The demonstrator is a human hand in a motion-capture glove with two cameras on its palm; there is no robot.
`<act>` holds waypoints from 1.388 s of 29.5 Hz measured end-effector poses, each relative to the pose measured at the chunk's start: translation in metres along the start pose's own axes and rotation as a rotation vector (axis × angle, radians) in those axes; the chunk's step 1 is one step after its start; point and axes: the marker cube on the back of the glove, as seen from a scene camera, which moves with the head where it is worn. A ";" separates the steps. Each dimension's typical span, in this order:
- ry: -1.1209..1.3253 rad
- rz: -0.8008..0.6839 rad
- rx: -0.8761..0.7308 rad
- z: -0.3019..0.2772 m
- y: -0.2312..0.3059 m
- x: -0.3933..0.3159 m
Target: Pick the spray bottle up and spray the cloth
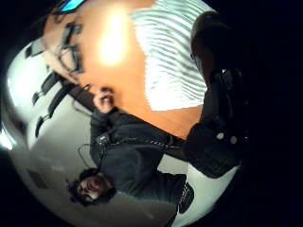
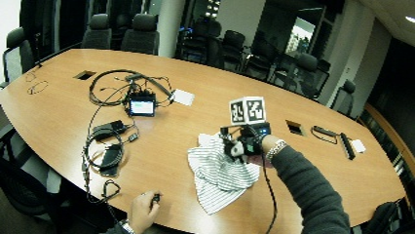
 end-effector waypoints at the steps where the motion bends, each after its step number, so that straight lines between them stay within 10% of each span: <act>1: -0.043 -0.059 0.050 -0.007 -0.001 -0.014; 14: -0.633 -0.642 0.738 -0.002 -0.056 -0.140; 41: -0.729 -0.568 1.058 0.073 -0.099 -0.156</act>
